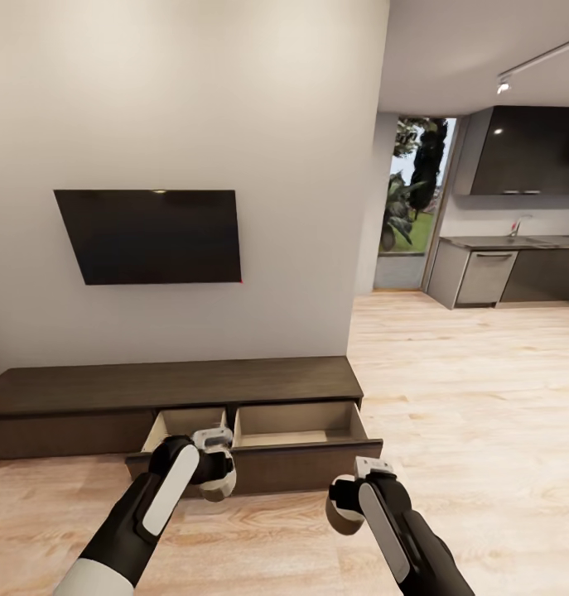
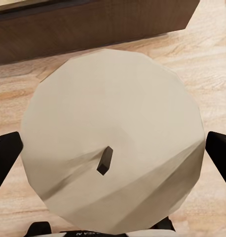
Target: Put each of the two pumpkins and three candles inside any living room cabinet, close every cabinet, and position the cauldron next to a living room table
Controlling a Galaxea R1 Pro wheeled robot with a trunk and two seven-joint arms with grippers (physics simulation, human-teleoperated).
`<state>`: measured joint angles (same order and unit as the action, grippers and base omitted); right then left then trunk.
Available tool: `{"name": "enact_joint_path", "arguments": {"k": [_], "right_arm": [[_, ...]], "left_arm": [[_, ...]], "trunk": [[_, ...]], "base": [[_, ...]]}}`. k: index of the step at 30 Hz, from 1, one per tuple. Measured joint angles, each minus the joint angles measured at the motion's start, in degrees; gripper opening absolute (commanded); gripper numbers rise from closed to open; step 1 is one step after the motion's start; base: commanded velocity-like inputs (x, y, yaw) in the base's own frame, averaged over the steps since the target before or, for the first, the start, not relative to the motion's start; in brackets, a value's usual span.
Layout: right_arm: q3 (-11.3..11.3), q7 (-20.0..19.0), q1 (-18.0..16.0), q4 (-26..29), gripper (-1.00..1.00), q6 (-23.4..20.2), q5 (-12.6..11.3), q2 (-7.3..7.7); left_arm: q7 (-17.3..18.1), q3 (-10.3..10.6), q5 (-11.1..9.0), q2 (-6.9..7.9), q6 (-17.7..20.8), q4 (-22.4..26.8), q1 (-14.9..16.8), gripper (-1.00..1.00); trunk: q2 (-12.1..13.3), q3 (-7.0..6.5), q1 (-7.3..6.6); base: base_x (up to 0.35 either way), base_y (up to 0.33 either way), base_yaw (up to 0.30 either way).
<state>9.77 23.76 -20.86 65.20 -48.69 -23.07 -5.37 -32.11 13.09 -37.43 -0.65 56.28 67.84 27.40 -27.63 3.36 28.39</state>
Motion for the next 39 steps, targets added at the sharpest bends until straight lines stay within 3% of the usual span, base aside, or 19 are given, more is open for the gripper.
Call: {"name": "enact_joint_path", "arguments": {"k": [4, 12, 17, 20, 28, 39], "right_arm": [[0.0, 0.0, 0.0, -0.3, -1.0, 0.0, -0.1, 0.0], [0.1, -0.1, 0.0, 0.1, -1.0, 1.6, -0.6, 0.0], [0.4, -0.1, 0.0, 0.0, -1.0, 3.0, -0.5, -0.05], [2.1, 0.0, 0.0, 0.0, -1.0, 3.6, -0.6, -0.09], [3.4, 0.0, 0.0, 0.1, -1.0, 3.9, -0.7, -0.09], [3.4, -0.2, 0.0, 0.1, -1.0, 4.1, -0.8, 0.0]], "left_arm": [[-1.8, -0.1, 0.3, -1.37, -0.1, -2.1, -0.1, -1.0], [-2.3, 0.1, 0.4, -1.83, -0.2, -5.0, -0.1, -1.0], [-2.6, 0.2, 0.2, -3.33, -0.3, -5.3, -0.1, -1.0], [-3.1, 0.4, 0.5, -3.77, -0.3, -6.4, -0.1, -1.0], [-3.1, 0.6, 0.3, -4.01, -0.3, -7.0, -0.1, -1.0], [-2.8, 0.5, 0.3, -3.94, -0.2, -6.4, -0.1, -1.0]], "trunk": [[1.6, -0.72, -0.88], [4.8, -2.16, -2.64], [4.8, -2.16, -2.65], [4.8, -2.16, -2.65], [4.8, -2.14, -2.65], [4.8, -2.13, -2.68]], "base": [[0.0, 0.0, 0.0], [0.0, 0.0, 0.0], [0.0, 0.0, 0.139], [0.0, 0.0, 0.259], [0.026, 0.0, 0.164], [0.307, 0.0, -0.07]]}}
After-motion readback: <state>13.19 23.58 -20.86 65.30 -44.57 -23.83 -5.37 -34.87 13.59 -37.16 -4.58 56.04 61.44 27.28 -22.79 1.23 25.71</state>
